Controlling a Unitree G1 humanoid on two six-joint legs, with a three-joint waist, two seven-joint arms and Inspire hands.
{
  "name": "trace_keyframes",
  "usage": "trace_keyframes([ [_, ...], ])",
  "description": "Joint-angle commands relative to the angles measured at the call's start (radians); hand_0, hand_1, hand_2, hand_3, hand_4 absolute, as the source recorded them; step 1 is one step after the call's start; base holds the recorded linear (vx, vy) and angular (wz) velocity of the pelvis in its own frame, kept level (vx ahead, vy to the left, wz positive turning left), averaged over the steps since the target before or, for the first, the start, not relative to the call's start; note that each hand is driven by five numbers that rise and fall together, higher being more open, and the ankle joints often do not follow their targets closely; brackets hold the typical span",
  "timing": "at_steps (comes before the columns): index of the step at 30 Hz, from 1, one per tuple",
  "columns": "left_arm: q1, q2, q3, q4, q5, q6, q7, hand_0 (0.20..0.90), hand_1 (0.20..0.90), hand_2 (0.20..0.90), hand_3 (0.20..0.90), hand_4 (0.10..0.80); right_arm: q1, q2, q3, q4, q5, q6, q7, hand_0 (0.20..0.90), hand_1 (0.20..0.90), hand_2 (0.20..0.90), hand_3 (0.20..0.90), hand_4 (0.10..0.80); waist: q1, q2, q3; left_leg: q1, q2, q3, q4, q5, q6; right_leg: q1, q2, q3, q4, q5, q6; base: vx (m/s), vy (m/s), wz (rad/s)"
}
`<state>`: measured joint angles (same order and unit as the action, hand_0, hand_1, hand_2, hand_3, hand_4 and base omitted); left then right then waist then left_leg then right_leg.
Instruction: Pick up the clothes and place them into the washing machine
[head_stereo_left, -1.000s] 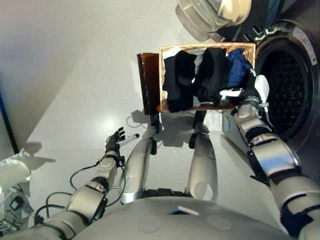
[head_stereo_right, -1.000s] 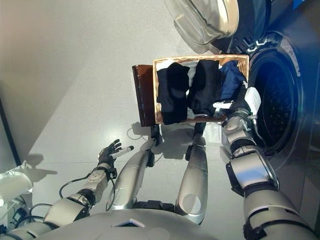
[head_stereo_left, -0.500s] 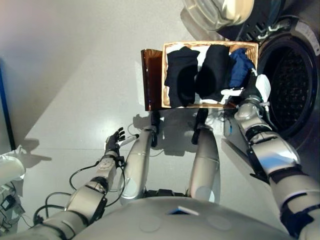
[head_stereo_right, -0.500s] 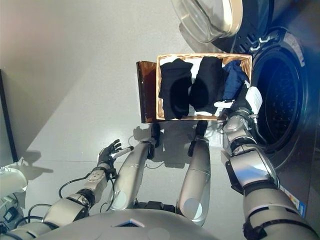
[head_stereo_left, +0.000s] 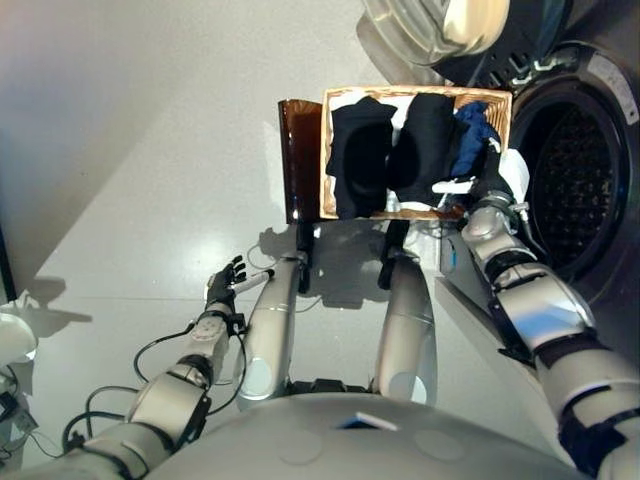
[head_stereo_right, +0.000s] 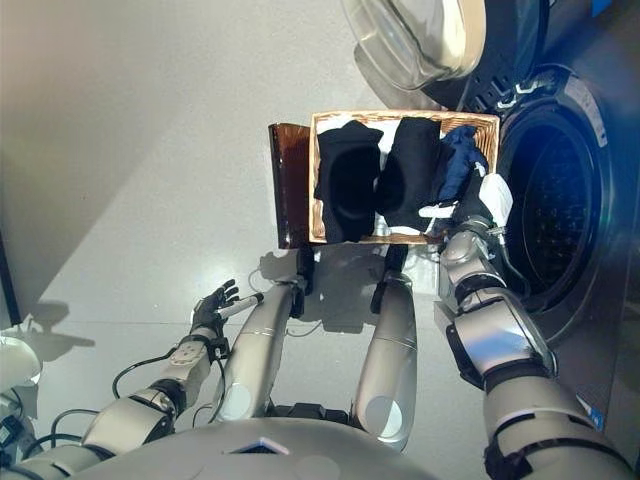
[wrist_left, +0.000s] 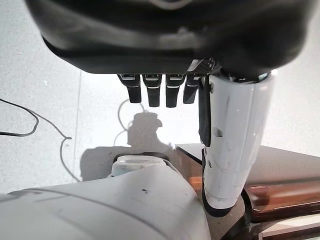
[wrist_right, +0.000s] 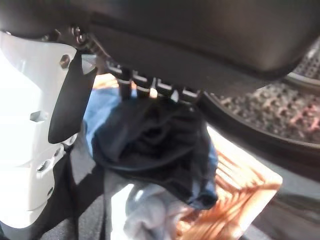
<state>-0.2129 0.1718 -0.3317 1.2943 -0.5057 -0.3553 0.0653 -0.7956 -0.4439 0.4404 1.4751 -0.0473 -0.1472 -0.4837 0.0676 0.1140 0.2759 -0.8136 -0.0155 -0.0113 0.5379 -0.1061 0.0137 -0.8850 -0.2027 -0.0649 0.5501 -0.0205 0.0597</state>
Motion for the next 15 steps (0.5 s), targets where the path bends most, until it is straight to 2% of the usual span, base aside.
trace_keyframes([
  [1, 0.049, 0.042, 0.013, -0.008, 0.029, 0.004, 0.019, 0.9, 0.9, 0.9, 0.9, 0.8, -0.143, -0.009, 0.045, 0.03, -0.05, 0.014, 0.007, 0.2, 0.2, 0.2, 0.2, 0.3, 0.044, 0.02, 0.004, -0.005, -0.025, 0.015, 0.08, -0.092, -0.028, 0.029, -0.006, 0.042, 0.065, -0.094, -0.006, -0.005, -0.011, 0.07],
  [8, 0.035, 0.048, 0.029, 0.015, 0.056, 0.029, 0.014, 0.9, 0.9, 0.9, 0.9, 0.8, -0.149, -0.025, 0.023, 0.066, -0.034, 0.039, 0.036, 0.2, 0.2, 0.2, 0.2, 0.3, 0.043, 0.016, 0.012, -0.013, -0.018, 0.012, 0.137, -0.122, -0.024, 0.022, -0.005, 0.043, 0.121, -0.124, -0.015, -0.003, -0.006, 0.06],
  [15, 0.024, 0.055, 0.045, 0.032, 0.07, 0.039, 0.017, 0.9, 0.9, 0.9, 0.9, 0.8, -0.139, -0.041, 0.002, 0.055, -0.005, 0.039, 0.054, 0.2, 0.2, 0.2, 0.2, 0.3, 0.034, 0.006, 0.013, -0.003, -0.015, 0.016, 0.14, -0.128, -0.02, 0.032, -0.003, 0.048, 0.113, -0.12, -0.014, 0.0, 0.0, 0.0],
])
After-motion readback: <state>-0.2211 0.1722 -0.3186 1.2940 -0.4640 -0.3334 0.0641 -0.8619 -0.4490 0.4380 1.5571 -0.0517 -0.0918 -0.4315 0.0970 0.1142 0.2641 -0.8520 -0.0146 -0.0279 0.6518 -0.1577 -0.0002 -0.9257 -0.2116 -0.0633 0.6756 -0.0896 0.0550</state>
